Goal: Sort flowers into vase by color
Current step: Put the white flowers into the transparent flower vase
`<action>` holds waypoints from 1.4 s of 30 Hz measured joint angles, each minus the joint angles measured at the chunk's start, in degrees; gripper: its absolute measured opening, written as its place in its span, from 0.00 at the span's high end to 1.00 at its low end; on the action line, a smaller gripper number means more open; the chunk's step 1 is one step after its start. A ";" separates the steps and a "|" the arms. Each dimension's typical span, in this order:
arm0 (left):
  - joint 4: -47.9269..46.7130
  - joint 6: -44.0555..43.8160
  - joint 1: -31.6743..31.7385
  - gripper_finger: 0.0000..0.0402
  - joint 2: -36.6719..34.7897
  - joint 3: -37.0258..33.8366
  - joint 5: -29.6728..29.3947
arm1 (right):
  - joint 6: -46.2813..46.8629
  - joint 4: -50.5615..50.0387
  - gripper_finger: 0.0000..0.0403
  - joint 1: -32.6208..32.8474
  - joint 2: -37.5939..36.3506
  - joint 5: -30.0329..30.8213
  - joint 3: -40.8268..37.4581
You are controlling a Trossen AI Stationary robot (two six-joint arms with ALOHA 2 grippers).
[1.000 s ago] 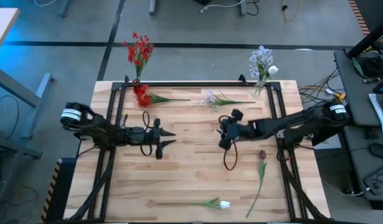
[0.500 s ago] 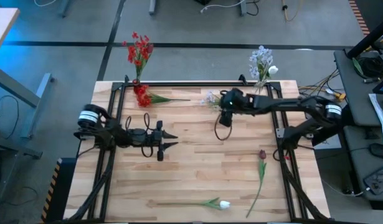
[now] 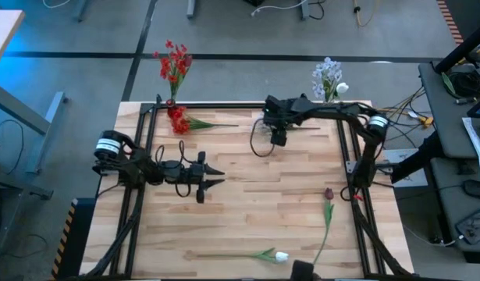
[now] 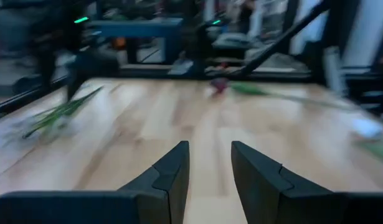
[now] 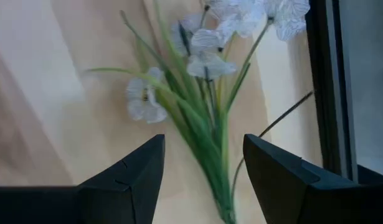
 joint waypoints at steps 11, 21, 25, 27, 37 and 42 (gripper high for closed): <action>0.13 0.32 -0.02 0.74 -1.53 0.25 6.10 | -3.30 -6.12 0.49 -3.33 8.91 -4.37 9.18; 0.05 2.19 -0.02 0.74 -1.51 1.66 6.16 | -3.71 -6.94 0.59 -6.16 12.90 -5.85 9.62; 0.01 2.74 -0.02 0.74 -1.49 2.37 6.16 | -3.32 -7.01 0.65 -6.89 12.98 -8.50 9.62; -0.09 2.89 -0.02 0.74 -1.49 2.87 6.16 | -2.69 -7.12 0.68 -7.05 12.60 -8.85 9.58; -0.36 1.31 0.00 0.74 -1.47 3.36 5.64 | 0.94 -5.96 0.96 -6.62 6.25 -8.42 9.32; -0.29 1.53 0.00 0.74 -1.47 3.33 5.49 | 5.10 -5.33 0.96 -4.97 -1.60 -8.35 9.04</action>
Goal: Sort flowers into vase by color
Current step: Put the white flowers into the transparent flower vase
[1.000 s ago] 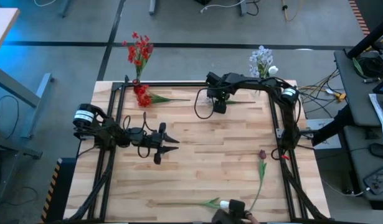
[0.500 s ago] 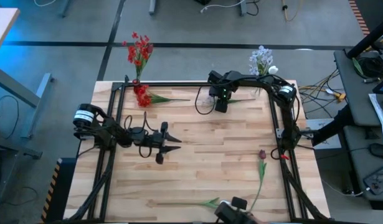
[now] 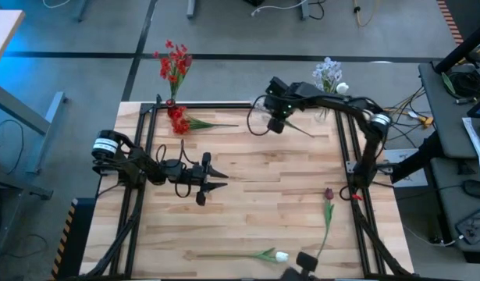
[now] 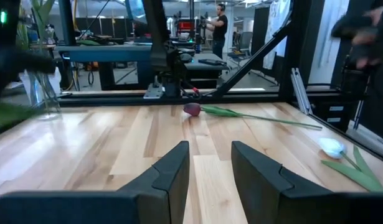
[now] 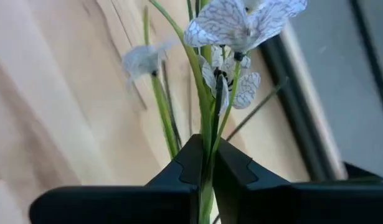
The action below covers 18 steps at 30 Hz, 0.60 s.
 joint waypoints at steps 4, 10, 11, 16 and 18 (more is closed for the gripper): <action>0.02 0.15 0.00 0.74 0.00 0.00 -0.02 | 3.02 1.78 0.96 3.58 -8.20 0.29 -1.07; 0.02 0.20 0.00 0.74 0.00 -0.02 -0.02 | 8.75 5.67 0.96 13.01 -23.13 12.88 -6.26; 0.00 0.20 0.00 0.74 0.00 -0.02 -0.02 | 9.74 6.28 0.96 15.06 -25.83 15.83 -7.65; -0.02 1.12 0.03 0.74 0.00 -0.02 -0.01 | 16.75 7.82 0.96 25.26 -37.61 26.14 -14.42; -0.04 1.66 0.04 0.74 0.00 -0.02 0.00 | 19.48 7.87 0.96 29.56 -41.37 31.32 -16.99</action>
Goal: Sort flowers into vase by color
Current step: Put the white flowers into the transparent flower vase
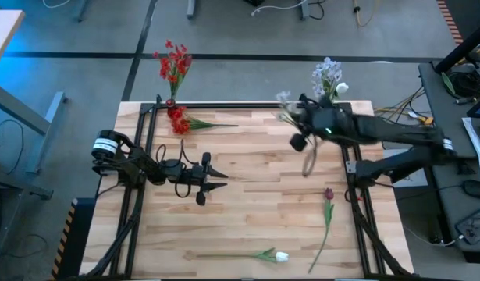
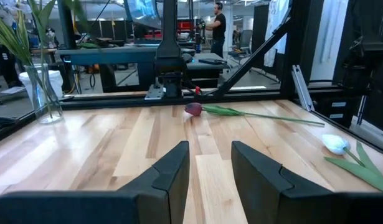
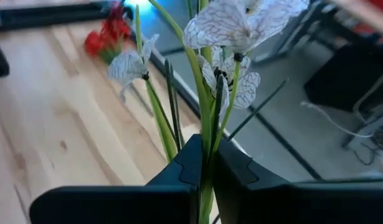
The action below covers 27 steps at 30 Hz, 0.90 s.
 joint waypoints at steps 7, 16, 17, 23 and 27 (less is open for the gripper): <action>0.02 0.05 0.00 0.74 0.00 0.07 0.00 | 4.40 -0.05 0.96 10.95 -9.86 20.97 -8.19; -0.80 -2.53 -0.07 0.74 0.00 0.09 0.00 | 6.33 -0.22 0.96 13.82 -15.72 47.33 -13.17; -1.04 -2.95 -0.07 0.74 0.00 0.09 0.00 | 7.23 -0.71 0.96 13.82 -16.23 49.49 -13.62; -1.21 -3.01 -0.07 0.74 0.00 0.09 0.01 | 15.14 -7.23 0.96 13.82 -21.41 57.13 -16.74; -1.28 -2.99 -0.07 0.74 -0.02 0.09 0.00 | 18.62 -14.87 0.96 13.85 -26.78 57.17 -17.22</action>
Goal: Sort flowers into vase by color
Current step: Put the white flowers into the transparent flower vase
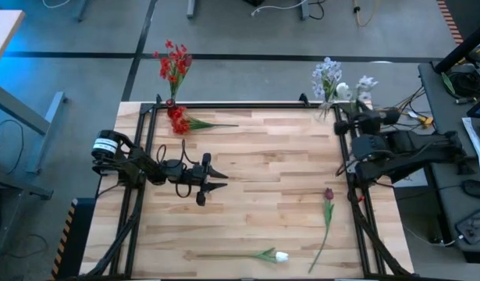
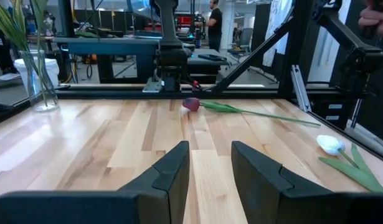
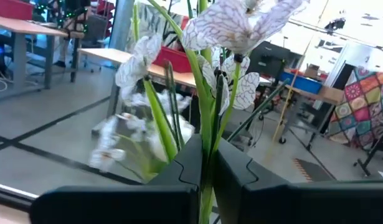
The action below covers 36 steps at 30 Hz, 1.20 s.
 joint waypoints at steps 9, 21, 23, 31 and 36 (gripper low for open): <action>-0.32 0.02 0.02 0.74 -0.02 0.09 0.02 | -7.62 -3.60 0.97 -0.01 -13.66 -9.81 0.30; -0.06 0.04 0.02 0.74 -0.02 0.09 0.02 | -30.50 19.17 0.98 0.07 -20.40 -44.13 -4.65; -0.06 0.04 0.02 0.74 -0.02 0.09 0.02 | -34.63 23.46 0.98 0.09 -19.86 -50.57 -6.18; -0.06 0.04 0.02 0.74 -0.02 0.09 0.04 | -53.09 49.38 0.98 0.04 -20.51 -49.56 -11.88; -0.06 0.04 0.02 0.74 -0.02 0.09 0.37 | -63.38 57.97 0.98 0.07 -22.81 -53.69 -14.54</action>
